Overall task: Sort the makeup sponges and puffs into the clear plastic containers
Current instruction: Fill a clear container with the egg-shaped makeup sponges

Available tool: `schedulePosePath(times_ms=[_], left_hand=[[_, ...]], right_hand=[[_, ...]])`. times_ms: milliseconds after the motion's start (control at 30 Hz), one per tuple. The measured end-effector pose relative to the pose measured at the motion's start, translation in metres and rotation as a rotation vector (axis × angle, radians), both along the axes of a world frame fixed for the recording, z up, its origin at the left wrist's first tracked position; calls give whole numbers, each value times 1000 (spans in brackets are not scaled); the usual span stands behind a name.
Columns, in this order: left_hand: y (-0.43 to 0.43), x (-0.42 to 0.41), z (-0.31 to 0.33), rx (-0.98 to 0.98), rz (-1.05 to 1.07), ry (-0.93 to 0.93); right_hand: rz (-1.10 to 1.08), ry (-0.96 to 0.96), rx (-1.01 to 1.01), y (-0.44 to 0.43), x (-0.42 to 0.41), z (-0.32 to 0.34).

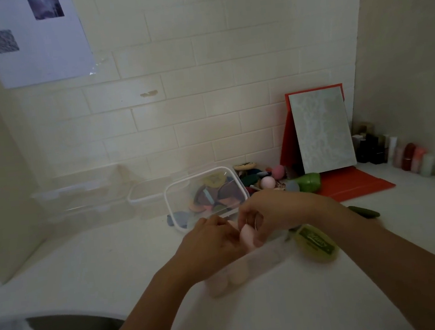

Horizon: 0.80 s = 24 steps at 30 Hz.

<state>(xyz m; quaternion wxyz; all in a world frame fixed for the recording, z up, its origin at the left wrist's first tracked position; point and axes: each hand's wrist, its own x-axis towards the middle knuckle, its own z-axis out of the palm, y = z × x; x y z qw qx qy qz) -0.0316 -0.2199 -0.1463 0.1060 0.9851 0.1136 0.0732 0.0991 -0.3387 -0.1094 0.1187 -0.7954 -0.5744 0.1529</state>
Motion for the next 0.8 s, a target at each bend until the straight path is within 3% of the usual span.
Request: schedulePosePath(times_ms=[233, 367, 533, 700, 800], left_hand=[[-1, 1, -1, -78, 55, -66], [-4, -1, 1, -170, 66, -139], [7, -2, -4, -157, -45, -56], [7, -1, -6, -90, -36, -39], [7, -1, -6, -85, -44, -49]], right_hand=[[16, -154, 84, 15, 0, -23], [-48, -133, 234, 18, -1, -27], [-25, -221, 203, 22, 2, -29], [13, 39, 191, 10, 11, -17], [-141, 58, 459, 9, 28, -17]])
